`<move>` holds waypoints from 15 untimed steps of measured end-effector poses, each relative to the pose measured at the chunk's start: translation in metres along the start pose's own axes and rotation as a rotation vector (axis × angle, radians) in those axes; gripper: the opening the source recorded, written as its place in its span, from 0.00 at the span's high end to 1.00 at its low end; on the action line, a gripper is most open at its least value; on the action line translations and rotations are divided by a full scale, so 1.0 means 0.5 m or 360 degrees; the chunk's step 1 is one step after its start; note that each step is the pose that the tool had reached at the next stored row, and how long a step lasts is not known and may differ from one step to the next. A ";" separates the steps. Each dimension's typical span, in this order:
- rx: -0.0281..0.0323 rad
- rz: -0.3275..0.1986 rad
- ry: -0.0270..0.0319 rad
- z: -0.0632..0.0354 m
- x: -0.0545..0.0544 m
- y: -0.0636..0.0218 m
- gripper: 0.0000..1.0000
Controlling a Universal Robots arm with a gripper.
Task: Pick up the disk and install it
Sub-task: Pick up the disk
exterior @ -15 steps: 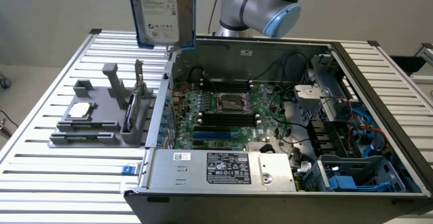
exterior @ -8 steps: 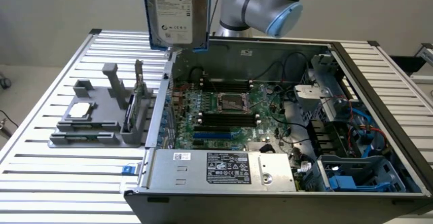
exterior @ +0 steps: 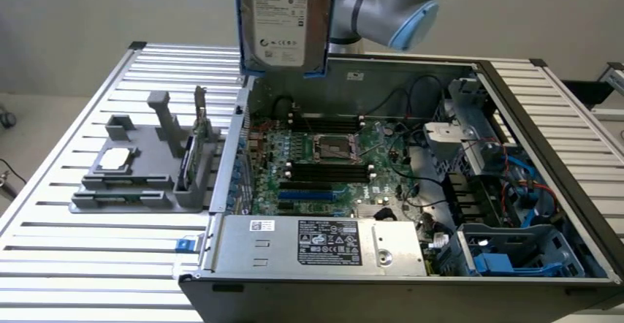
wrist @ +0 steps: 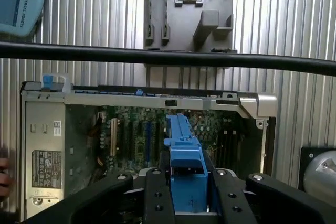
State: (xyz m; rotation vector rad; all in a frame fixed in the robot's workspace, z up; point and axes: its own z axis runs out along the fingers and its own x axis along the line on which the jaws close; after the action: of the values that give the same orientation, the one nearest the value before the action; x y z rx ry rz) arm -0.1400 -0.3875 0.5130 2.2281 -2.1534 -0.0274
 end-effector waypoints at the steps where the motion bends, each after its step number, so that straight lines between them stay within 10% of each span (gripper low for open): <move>1: -0.00010 0.0000 -0.00001 -0.001 0.003 -0.009 0.67; 15: -0.00124 0.0000 -0.00004 -0.015 0.053 -0.134 0.67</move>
State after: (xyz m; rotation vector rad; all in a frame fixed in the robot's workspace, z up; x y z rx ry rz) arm -0.0718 -0.4117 0.5182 2.2243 -2.1494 -0.0360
